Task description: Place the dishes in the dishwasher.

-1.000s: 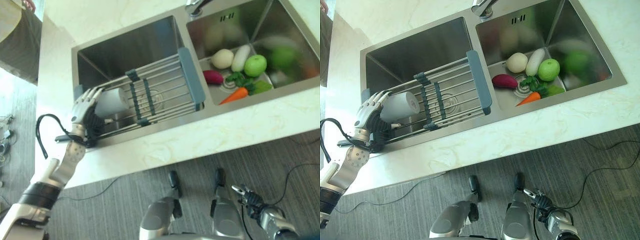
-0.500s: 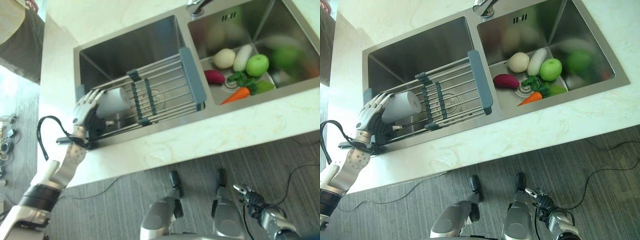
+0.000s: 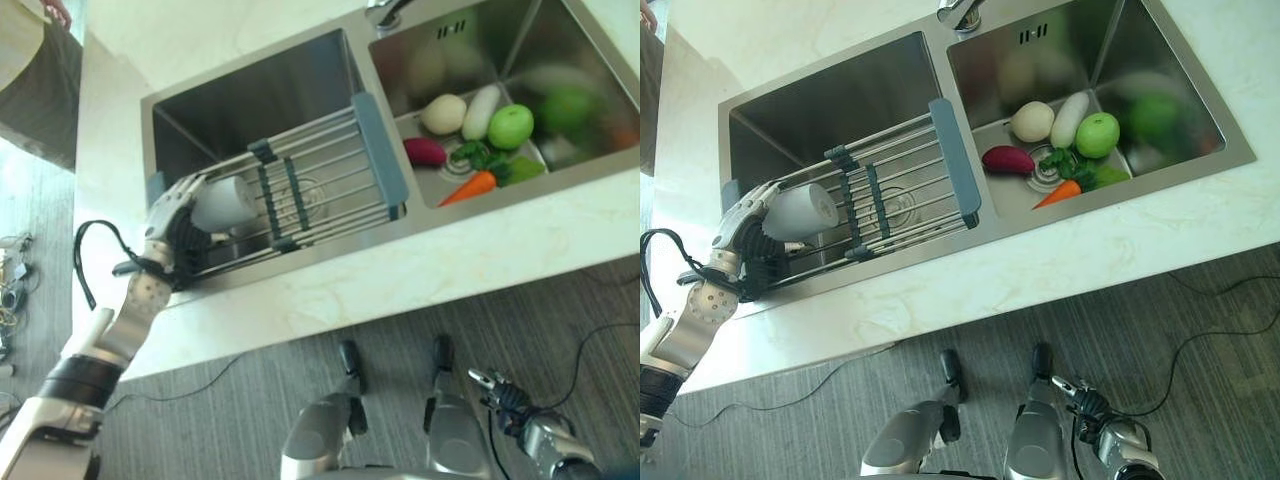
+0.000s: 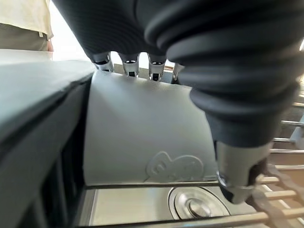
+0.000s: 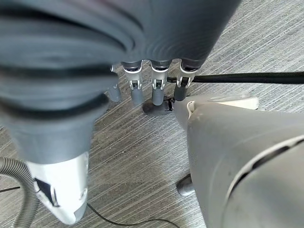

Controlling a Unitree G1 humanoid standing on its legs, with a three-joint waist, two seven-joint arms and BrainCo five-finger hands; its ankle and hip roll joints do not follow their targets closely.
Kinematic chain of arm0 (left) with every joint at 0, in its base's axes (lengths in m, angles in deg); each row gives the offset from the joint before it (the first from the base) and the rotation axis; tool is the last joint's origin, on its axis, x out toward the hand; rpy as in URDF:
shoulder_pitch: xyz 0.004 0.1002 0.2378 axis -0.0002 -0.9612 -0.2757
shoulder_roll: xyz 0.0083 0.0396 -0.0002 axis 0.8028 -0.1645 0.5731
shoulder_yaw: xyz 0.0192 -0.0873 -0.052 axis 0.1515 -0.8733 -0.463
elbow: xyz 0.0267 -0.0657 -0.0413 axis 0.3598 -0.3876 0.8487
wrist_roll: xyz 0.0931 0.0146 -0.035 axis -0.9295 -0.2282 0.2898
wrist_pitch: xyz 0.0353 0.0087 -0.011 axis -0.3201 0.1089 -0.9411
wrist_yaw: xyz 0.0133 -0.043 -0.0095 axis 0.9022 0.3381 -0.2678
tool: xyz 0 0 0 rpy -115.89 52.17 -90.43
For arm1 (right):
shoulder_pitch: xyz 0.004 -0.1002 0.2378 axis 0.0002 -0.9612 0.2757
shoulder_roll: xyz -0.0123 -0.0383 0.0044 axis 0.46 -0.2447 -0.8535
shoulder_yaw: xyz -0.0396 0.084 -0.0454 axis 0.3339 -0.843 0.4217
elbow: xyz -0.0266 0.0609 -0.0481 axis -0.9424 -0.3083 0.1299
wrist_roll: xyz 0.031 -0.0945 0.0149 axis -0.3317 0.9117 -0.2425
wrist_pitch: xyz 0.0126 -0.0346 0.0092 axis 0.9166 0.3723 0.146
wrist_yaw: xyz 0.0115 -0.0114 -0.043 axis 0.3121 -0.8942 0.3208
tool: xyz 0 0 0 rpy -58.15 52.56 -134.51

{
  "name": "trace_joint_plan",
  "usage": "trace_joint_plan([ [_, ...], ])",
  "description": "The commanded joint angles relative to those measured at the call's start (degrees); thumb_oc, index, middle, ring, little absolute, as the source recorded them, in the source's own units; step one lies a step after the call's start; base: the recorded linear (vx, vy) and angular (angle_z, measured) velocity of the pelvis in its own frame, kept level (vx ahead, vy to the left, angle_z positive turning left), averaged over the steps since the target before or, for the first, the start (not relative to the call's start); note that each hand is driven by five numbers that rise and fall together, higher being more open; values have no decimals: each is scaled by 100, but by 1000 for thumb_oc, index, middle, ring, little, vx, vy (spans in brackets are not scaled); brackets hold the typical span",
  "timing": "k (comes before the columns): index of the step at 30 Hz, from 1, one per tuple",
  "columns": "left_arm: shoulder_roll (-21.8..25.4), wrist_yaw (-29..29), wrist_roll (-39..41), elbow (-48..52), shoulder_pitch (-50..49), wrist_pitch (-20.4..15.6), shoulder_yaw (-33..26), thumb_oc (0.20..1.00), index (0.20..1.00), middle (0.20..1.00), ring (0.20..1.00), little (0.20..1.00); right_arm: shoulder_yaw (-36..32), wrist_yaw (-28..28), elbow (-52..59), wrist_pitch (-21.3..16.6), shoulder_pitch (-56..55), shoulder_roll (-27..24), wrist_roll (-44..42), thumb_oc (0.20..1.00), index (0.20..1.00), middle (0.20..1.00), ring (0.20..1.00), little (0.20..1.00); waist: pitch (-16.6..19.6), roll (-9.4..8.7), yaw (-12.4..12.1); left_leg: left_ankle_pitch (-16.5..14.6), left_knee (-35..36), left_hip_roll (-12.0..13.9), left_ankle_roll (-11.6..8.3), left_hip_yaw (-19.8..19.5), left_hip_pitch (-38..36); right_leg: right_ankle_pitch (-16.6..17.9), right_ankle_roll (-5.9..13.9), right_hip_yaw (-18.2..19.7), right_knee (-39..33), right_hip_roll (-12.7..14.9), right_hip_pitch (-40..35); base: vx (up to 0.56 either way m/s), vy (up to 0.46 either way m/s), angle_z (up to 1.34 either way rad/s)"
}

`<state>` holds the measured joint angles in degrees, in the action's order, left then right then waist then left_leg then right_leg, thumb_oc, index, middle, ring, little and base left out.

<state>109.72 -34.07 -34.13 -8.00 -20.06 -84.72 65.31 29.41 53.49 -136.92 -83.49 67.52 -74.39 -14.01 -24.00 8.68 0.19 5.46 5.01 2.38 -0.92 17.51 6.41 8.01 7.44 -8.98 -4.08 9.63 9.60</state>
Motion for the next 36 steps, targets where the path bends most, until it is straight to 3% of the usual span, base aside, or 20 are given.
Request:
trace_joint_plan([
  [1, 143, -221, 419, -440, -6, 103, 16, 1000, 1000, 1000, 1000, 1000, -16, 34, 137, -15, -13, 28, 15, 1000, 1000, 1000, 1000, 1000, -146, -139, 41, -359, -492, -39, -129, -442, 363, -319, 455, -323, 1036, 452, 582, 21, 25, -7],
  [12, 182, -1138, 1150, -643, 210, 194, 124, 1000, 1000, 1000, 1000, 1000, 18, 77, 218, -18, 59, -49, -60, 1000, 1000, 1000, 1000, 1000, -267, -132, 100, -358, -592, -27, -127, -447, 481, -329, 431, -251, 1149, 414, 736, 5, 3, -1],
  [19, 402, -1580, 870, -836, 340, 379, 344, 1000, 1000, 1000, 1000, 1000, 61, 108, 282, -14, 124, -146, -120, 1000, 1000, 1000, 1000, 1000, -334, -110, 144, -355, -624, -18, -133, -423, 533, -323, 427, -214, 1187, 395, 809, 0, 0, 0],
  [21, 493, -1909, 841, -906, 380, 433, 472, 1000, 1000, 1000, 1000, 1000, 58, 116, 316, 15, 142, -174, -125, 1000, 1000, 1000, 1000, 1000, -372, -107, 161, -376, -646, -20, -132, -422, 537, -342, 435, -208, 1214, 401, 817, 0, 0, 0],
  [22, 575, -2346, 838, -902, 404, 512, 592, 1000, 1000, 1000, 1000, 1000, 57, 130, 336, 18, 169, -192, -141, 1000, 1000, 1000, 1000, 1000, -407, -111, 167, -370, -645, -9, -129, -416, 558, -323, 437, -207, 1210, 398, 834, 0, 0, 0],
  [30, 931, -3569, 1005, -802, 706, 838, 949, 1000, 1000, 1000, 1000, 1000, 41, 248, 263, -17, 212, -309, -130, 1000, 1000, 1000, 1000, 1000, -462, -79, 220, -371, -631, -5, -124, -375, 556, -289, 458, -213, 1184, 402, 833, 0, 0, 0],
  [36, 1213, -3875, 736, -812, 864, 938, 1179, 1000, 1000, 1000, 1000, 1000, 44, 267, 270, 6, 264, -384, -134, 1000, 1000, 1000, 1000, 1000, -479, -52, 236, -349, -627, 2, -140, -363, 582, -251, 472, -219, 1160, 410, 847, 0, 0, 0],
])
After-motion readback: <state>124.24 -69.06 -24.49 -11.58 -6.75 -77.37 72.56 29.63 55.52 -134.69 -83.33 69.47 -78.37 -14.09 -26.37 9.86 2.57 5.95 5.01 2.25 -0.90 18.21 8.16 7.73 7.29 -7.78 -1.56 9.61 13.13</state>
